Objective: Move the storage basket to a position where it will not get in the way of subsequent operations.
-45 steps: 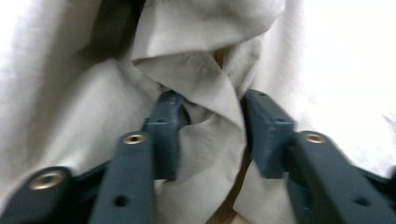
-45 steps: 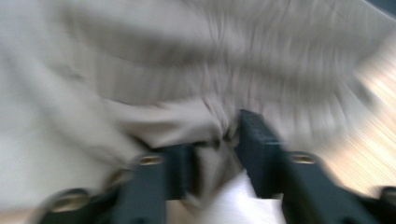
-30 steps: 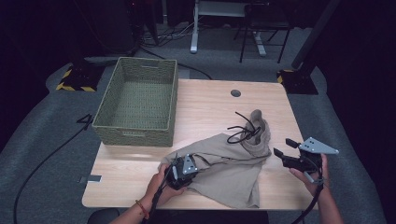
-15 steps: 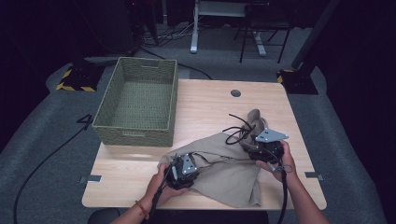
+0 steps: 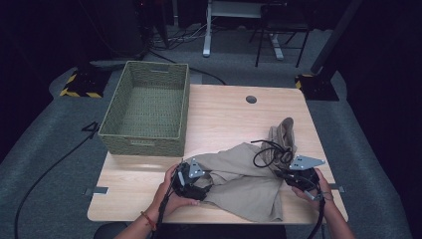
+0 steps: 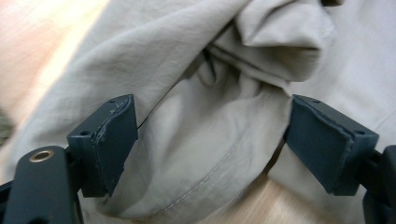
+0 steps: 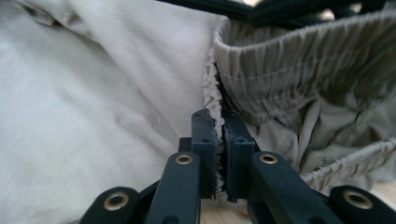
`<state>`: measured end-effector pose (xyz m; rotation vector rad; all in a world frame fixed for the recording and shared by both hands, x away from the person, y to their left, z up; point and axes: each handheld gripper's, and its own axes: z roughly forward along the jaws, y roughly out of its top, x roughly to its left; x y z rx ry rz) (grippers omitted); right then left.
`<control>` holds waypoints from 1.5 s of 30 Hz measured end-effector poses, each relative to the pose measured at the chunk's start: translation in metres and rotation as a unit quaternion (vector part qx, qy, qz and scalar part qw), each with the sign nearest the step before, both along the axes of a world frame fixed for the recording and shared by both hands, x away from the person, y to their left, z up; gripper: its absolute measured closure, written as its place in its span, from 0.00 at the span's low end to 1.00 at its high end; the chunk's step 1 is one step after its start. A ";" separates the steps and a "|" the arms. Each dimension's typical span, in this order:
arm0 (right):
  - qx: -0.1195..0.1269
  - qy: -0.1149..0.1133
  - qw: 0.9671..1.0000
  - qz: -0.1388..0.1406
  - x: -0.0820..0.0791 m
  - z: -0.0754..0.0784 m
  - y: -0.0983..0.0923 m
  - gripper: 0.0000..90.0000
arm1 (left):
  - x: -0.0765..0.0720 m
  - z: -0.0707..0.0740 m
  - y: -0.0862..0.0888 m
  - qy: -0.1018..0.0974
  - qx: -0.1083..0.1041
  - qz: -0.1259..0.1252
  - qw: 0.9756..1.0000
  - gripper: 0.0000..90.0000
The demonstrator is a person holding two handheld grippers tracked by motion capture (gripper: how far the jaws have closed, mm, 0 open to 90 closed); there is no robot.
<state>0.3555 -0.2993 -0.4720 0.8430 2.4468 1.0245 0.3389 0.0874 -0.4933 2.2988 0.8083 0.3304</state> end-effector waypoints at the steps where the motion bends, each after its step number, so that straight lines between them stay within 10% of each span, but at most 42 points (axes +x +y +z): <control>1: 0.006 0.002 1.000 -0.002 0.000 -0.003 -0.004 0.95 | 0.002 -0.001 -0.001 0.000 0.001 0.002 1.000 0.21; 6: 0.013 -0.001 1.000 -0.006 -0.005 -0.011 -0.018 0.95 | 0.012 -0.005 0.000 0.012 -0.012 0.013 1.000 0.29; 11: 0.014 -0.016 1.000 -0.019 -0.001 -0.013 -0.020 0.95 | 0.018 -0.002 -0.001 -0.006 -0.006 0.016 1.000 0.85; 14: 0.007 -0.028 0.999 -0.027 0.010 -0.011 -0.015 0.96 | 0.019 -0.002 -0.001 -0.021 0.012 0.026 0.999 0.96; 23: 0.048 -0.050 0.997 -0.029 0.061 0.026 0.011 0.96 | 0.013 0.033 0.040 -0.076 -0.053 0.085 0.992 0.96; 31: 0.054 -0.086 0.994 -0.028 0.072 0.067 0.021 0.95 | -0.020 0.072 0.030 -0.126 -0.125 0.010 0.984 0.96; 35: 0.038 -0.087 0.995 -0.037 0.057 0.056 -0.002 0.95 | -0.038 0.078 0.002 -0.140 -0.116 -0.054 0.982 0.95; 40: 0.017 -0.064 0.997 -0.047 0.031 0.015 -0.037 0.94 | -0.056 0.063 -0.032 -0.106 -0.074 -0.147 0.981 0.94; 45: 0.035 -0.045 0.996 -0.075 0.017 -0.012 -0.061 0.93 | -0.050 0.046 -0.041 -0.062 -0.045 -0.128 0.989 0.55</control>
